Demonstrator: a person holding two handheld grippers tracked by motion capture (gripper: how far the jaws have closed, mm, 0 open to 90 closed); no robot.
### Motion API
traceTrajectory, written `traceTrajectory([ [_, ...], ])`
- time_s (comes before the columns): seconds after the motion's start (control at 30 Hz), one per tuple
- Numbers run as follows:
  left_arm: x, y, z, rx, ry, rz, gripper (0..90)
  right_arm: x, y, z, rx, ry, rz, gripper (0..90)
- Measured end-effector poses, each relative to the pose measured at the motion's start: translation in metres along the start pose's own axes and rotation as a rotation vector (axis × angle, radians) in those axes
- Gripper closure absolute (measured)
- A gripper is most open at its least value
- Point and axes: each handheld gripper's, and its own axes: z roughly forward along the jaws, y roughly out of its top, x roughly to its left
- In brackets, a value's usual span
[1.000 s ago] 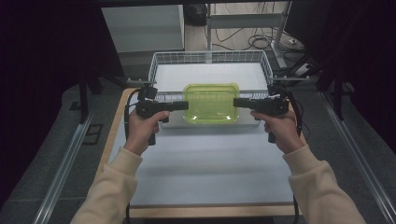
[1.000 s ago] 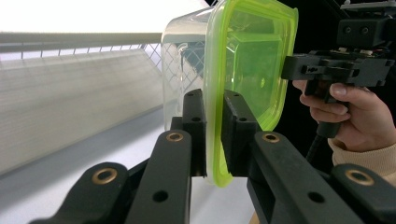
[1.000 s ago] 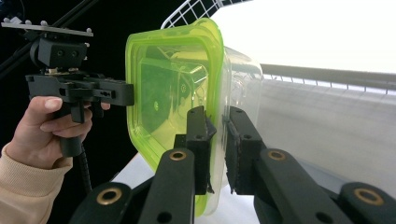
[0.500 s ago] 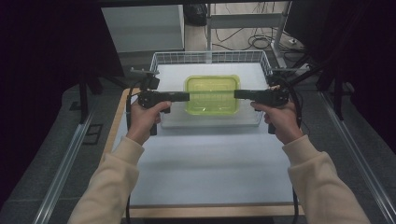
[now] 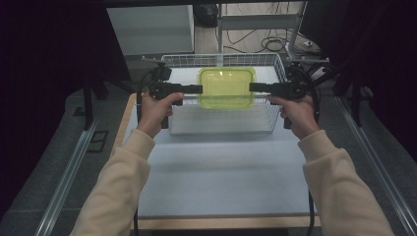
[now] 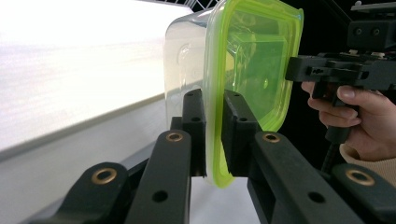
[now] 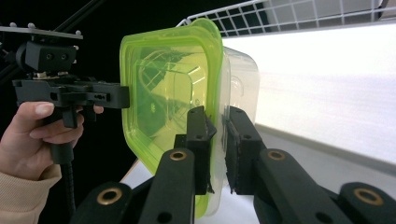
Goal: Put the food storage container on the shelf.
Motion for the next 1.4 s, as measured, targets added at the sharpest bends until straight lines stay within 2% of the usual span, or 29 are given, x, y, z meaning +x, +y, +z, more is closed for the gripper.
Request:
traceTrajectory([
  [0.1, 0.002, 0.004, 0.002, 0.003, -0.006, 0.002, 81.3, -0.002, 0.003, 0.001, -0.003, -0.005, 0.009, 81.2],
  [0.43, 0.016, 0.027, 0.018, 0.01, 0.013, -0.02, 81.0, -0.016, 0.023, 0.009, -0.008, -0.046, 0.032, 81.2],
  [0.5, 0.018, 0.028, 0.019, 0.01, 0.014, -0.021, 81.0, -0.017, 0.024, 0.011, -0.007, -0.05, 0.035, 81.2],
  [0.63, 0.032, 0.031, 0.024, 0.009, 0.027, -0.053, 80.8, -0.024, 0.029, 0.023, 0.003, -0.062, 0.06, 81.1],
  [0.9, 0.044, 0.032, 0.033, 0.0, 0.067, -0.089, 80.0, -0.03, 0.032, 0.037, 0.025, -0.088, 0.06, 80.6],
  [0.93, 0.046, 0.033, 0.035, -0.013, 0.066, -0.095, 80.0, -0.032, 0.033, 0.041, 0.029, -0.106, 0.053, 79.9],
  [1.03, 0.046, 0.034, 0.036, -0.019, 0.073, -0.097, 79.8, -0.034, 0.033, 0.045, 0.03, -0.121, 0.051, 79.3],
  [1.07, 0.046, 0.036, 0.037, -0.021, 0.085, -0.106, 79.8, -0.037, 0.034, 0.048, 0.034, -0.144, 0.04, 78.5],
  [1.23, 0.05, 0.04, 0.041, -0.019, 0.097, -0.132, 79.2, -0.038, 0.037, 0.055, 0.024, -0.168, 0.024, 76.9],
  [1.3, 0.05, 0.041, 0.046, -0.003, 0.124, -0.132, 75.7, -0.039, 0.038, 0.059, 0.015, -0.182, 0.008, 74.6],
  [1.37, 0.051, 0.041, 0.048, -0.004, 0.127, -0.131, 74.4, -0.039, 0.037, 0.059, 0.016, -0.191, 0.005, 72.6],
  [1.4, 0.051, 0.04, 0.048, -0.01, 0.132, -0.133, 72.7, -0.039, 0.036, 0.062, 0.016, -0.215, -0.013, 69.3],
])
